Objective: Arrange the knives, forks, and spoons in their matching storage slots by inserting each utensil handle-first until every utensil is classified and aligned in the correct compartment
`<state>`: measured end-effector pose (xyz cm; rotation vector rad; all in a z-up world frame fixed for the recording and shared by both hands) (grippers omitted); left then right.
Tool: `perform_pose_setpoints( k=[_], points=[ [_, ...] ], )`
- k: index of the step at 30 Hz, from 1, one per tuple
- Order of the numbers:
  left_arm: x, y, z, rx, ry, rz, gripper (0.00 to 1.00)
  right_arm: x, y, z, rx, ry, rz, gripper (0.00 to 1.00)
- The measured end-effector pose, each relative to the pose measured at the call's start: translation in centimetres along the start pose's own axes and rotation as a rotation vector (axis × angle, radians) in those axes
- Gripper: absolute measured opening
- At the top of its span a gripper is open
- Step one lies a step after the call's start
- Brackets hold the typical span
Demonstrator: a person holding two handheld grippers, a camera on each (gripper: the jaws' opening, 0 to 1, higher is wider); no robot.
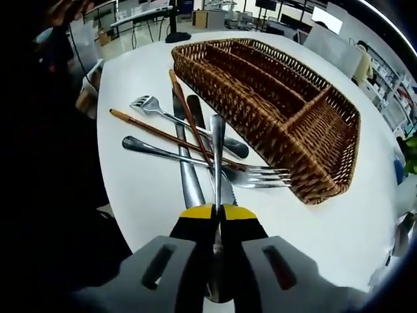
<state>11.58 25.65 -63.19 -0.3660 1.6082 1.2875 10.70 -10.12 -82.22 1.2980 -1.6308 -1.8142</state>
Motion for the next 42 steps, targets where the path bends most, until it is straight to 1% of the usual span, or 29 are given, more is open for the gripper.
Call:
perform_pose_setpoints(
  k=[4, 8, 15, 18, 21, 24, 27, 31, 33, 35, 38, 40, 42],
  points=[
    [0.1, -0.1, 0.0, -0.001, 0.004, 0.001, 1.0, 0.2, 0.2, -0.3, 0.0, -0.006, -0.001, 0.0],
    [0.2, -0.3, -0.1, 0.004, 0.004, 0.002, 1.0, -0.1, 0.7, -0.7, 0.009, 0.007, -0.01, 0.0],
    [0.1, -0.4, -0.1, 0.007, 0.004, -0.002, 1.0, -0.8, 1.3, -1.2, 0.013, 0.077, -0.013, 0.0],
    [0.1, -0.5, -0.1, 0.011, 0.003, -0.001, 1.0, -1.3, 2.0, -1.4, -0.018, 0.084, -0.024, 0.0],
    [0.0, -0.4, -0.2, 0.012, 0.0, 0.001, 1.0, -1.8, 2.8, -1.8, -0.031, 0.119, -0.027, 0.0],
    [0.3, -0.7, -0.3, 0.034, 0.004, 0.021, 1.0, -2.4, 3.7, -2.3, -0.038, 0.161, -0.027, 0.0],
    [0.4, -0.7, -0.4, 0.049, 0.006, 0.027, 1.0, -2.9, 4.3, -2.8, -0.057, 0.183, -0.025, 0.0],
    [0.4, -0.8, -0.6, 0.052, 0.001, 0.029, 1.0, -3.5, 5.1, -3.3, -0.06, 0.182, -0.019, 0.0],
    [0.3, -0.9, -0.5, 0.055, 0.003, 0.029, 1.0, -4.5, 6.2, -3.7, -0.058, 0.212, -0.026, 0.0],
    [0.3, -0.9, -0.5, 0.056, 0.001, 0.031, 1.0, -5.0, 6.9, -3.9, -0.053, 0.227, -0.026, 0.0],
    [0.1, -1.0, -0.5, 0.055, -0.002, 0.031, 1.0, -6.2, 8.3, -4.4, -0.039, 0.278, -0.041, 0.0],
    [0.0, -1.1, -0.6, 0.058, -0.002, 0.031, 1.0, -6.9, 9.2, -4.6, -0.039, 0.29, -0.045, 0.0],
    [-0.1, -1.3, -0.5, 0.06, -0.008, 0.03, 1.0, -7.9, 10.4, -4.8, -0.035, 0.318, -0.051, 0.0]
  ],
)
Point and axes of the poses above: the point that each gripper's makers call its tool centre point, and the gripper's own axes: y roughly backward along the fingers, z roughly to its left, x roughly out of its underside, the point moved 5 cm from there along y, roughly backward along the fingers, and after that the axes turned 10 degrees about z, right-handed, at the moved point
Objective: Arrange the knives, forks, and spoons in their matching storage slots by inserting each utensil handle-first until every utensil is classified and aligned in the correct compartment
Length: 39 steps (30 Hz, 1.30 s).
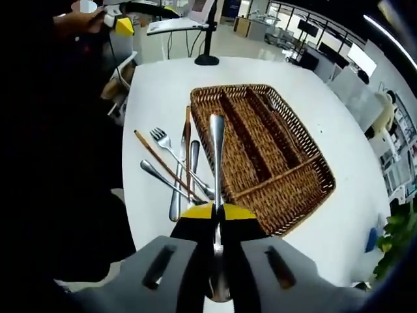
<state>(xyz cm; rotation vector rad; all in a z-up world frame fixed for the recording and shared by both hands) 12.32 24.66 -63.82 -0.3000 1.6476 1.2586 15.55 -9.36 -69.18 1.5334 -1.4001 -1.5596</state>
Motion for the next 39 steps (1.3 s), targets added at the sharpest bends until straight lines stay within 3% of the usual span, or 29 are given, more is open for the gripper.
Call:
perform_pose_setpoints(
  k=[18, 21, 30, 39],
  points=[
    [-0.2, -0.5, 0.3, 0.008, 0.002, 0.0, 1.0, -5.3, 4.9, -1.3, 0.046, 0.195, -0.064, 0.0],
    [-0.3, -0.4, 0.3, 0.006, 0.003, -0.002, 1.0, -6.1, 5.1, -1.5, 0.025, 0.178, -0.107, 0.0],
    [-0.4, -0.3, 0.6, 0.004, 0.005, -0.007, 1.0, -6.9, 5.1, -1.2, 0.041, 0.25, -0.081, 0.0],
    [-0.1, -0.1, 0.6, 0.005, 0.007, -0.004, 1.0, -8.0, 5.2, -1.9, 0.043, 0.258, -0.096, 0.0]
  ],
)
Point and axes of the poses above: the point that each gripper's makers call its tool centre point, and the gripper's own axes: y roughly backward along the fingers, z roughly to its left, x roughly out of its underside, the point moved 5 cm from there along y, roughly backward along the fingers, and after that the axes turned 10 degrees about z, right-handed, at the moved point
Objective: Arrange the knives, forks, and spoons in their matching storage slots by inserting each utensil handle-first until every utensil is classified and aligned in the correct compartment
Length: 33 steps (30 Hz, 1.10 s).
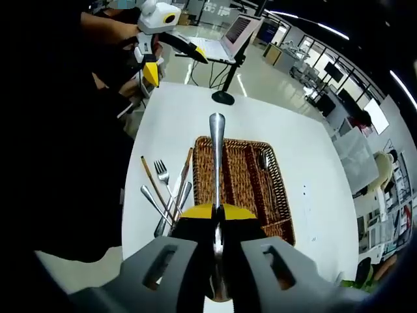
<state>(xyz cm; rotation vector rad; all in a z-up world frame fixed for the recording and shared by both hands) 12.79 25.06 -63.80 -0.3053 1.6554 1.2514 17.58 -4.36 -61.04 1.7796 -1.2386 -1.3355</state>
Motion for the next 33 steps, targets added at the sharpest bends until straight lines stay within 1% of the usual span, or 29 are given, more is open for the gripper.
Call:
perform_pose_setpoints(
  k=[4, 7, 14, 21, 26, 33],
  points=[
    [0.0, 0.0, 0.2, 0.0, 0.002, 0.0, 1.0, -0.5, -0.2, -0.9, 0.011, 0.022, 0.002, 0.0],
    [-0.6, 0.3, 0.3, -0.009, -0.001, -0.018, 1.0, -0.8, -0.5, -1.5, 0.015, 0.039, 0.007, 0.0],
    [-0.7, 0.3, 0.4, -0.012, 0.0, -0.012, 1.0, -1.6, -1.1, -3.3, 0.026, 0.072, -0.003, 0.0],
    [-1.3, 0.5, 0.8, -0.016, -0.001, -0.011, 1.0, -2.3, -1.4, -5.3, 0.035, 0.087, -0.014, 0.0],
    [-1.2, 0.3, 0.8, -0.013, -0.004, -0.005, 1.0, -2.6, -1.9, -6.8, 0.045, 0.113, -0.014, 0.0],
    [-1.2, 0.2, 1.2, -0.014, 0.001, 0.0, 1.0, -2.9, -2.6, -8.6, 0.052, 0.129, -0.008, 0.0]
  ],
)
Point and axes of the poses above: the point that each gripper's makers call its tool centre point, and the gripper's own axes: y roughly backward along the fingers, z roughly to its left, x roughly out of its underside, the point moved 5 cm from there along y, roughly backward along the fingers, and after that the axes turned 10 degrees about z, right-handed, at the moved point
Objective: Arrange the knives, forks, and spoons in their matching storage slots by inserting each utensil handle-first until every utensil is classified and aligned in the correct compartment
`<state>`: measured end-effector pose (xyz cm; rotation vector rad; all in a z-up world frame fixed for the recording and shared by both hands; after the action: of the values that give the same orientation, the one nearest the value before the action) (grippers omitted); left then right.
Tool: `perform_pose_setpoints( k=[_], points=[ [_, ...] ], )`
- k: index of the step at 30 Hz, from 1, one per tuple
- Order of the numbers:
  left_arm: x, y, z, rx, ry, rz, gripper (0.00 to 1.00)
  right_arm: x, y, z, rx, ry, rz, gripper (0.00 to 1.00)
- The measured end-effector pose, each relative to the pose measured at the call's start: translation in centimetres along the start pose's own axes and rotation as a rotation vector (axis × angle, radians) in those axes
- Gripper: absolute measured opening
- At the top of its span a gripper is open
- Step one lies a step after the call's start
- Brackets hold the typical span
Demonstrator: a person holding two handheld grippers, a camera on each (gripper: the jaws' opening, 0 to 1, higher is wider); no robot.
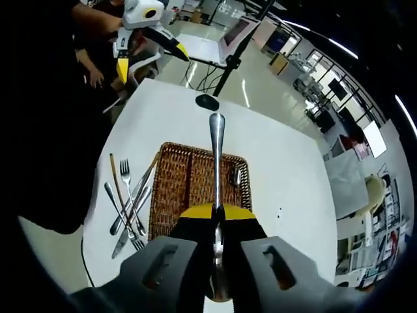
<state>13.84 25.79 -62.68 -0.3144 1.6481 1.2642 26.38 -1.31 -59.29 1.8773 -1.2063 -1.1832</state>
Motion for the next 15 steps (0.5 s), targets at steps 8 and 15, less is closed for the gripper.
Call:
perform_pose_setpoints(
  k=[8, 15],
  points=[
    [0.1, -0.2, 0.6, -0.002, 0.008, 0.006, 1.0, 0.2, -0.8, -2.6, 0.019, 0.006, 0.009, 0.0],
    [0.2, -0.4, 1.0, 0.0, 0.01, 0.012, 1.0, 0.0, -1.6, -4.5, 0.031, 0.012, 0.012, 0.0]
  ],
)
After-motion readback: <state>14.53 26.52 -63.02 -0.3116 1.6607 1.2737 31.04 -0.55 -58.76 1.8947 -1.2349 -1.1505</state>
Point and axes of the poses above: the point that each gripper's makers call its tool centre point, and the gripper's own axes: y roughly backward along the fingers, z roughly to its left, x roughly out of its underside, the point moved 5 cm from there along y, roughly backward along the fingers, and after that the axes turned 10 degrees about z, right-handed, at the moved point
